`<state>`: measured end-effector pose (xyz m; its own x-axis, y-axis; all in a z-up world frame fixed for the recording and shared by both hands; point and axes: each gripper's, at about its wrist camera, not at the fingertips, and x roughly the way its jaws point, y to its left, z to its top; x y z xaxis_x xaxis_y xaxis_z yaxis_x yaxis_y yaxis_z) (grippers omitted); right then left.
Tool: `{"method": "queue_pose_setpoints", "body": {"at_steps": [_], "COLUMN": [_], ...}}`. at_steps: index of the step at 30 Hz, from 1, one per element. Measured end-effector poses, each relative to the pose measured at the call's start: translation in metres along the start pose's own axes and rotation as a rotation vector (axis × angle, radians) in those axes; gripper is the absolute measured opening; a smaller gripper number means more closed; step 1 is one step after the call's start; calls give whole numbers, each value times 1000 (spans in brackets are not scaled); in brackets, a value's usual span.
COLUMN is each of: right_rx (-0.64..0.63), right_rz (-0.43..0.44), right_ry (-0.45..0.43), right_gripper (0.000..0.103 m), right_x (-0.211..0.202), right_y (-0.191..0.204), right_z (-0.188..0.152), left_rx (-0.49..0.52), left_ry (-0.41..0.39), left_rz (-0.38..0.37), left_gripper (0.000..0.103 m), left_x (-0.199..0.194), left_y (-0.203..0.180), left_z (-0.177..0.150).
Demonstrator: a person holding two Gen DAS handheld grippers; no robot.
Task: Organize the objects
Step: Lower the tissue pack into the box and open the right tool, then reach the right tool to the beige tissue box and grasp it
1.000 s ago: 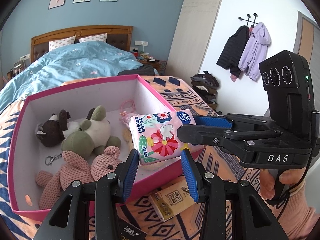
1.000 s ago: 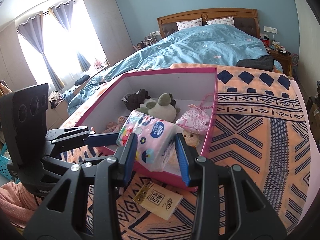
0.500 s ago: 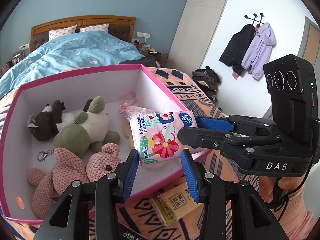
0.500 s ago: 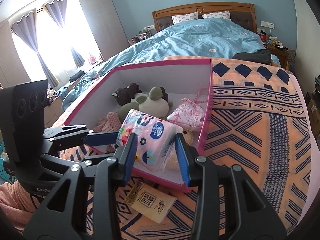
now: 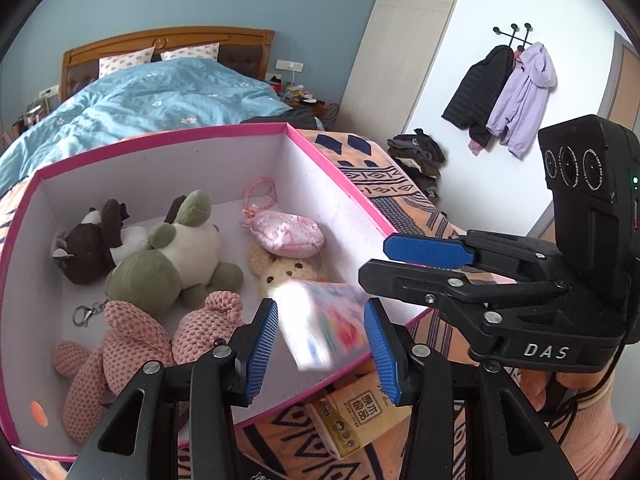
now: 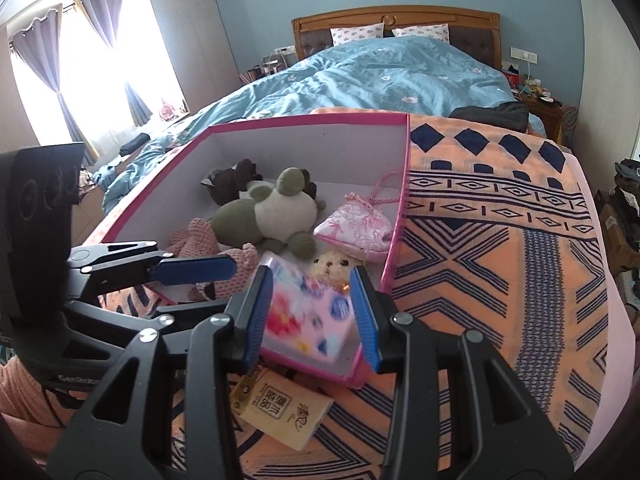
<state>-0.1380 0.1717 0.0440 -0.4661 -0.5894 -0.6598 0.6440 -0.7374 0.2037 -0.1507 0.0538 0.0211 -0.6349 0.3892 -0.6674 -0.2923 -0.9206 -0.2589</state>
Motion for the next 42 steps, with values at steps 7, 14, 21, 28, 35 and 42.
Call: {"method": "queue_pose_setpoints", "body": {"at_steps": [7,14,21,28,35,42], "right_rx": [2,17,17,57,138,169], "right_rz": [-3,59,109,126,133,127], "right_ry": [-27,-76,-104,-50,32,75], "right_gripper": [44,46,50,50,50,50], "right_x": [-11,-36,-60,-48,-25,-11], "right_y": [2,4,10,6,-7,-11], "right_z": [-8,-24,-45,-70,-96,-104], "left_rx": [35,115,180,126,93,55], "left_ry": [-52,-125,-178,-99,-33,19], "left_rz": [28,36,0,-24,-14,-11], "left_gripper": [55,59,63,63,63,63], "left_x": [-12,-42,-70,-53,-33,-16], "left_y": [-5,-21,-40,-37,-35,-34], "left_z": [-8,-34,-63,-86,-101,-106]}}
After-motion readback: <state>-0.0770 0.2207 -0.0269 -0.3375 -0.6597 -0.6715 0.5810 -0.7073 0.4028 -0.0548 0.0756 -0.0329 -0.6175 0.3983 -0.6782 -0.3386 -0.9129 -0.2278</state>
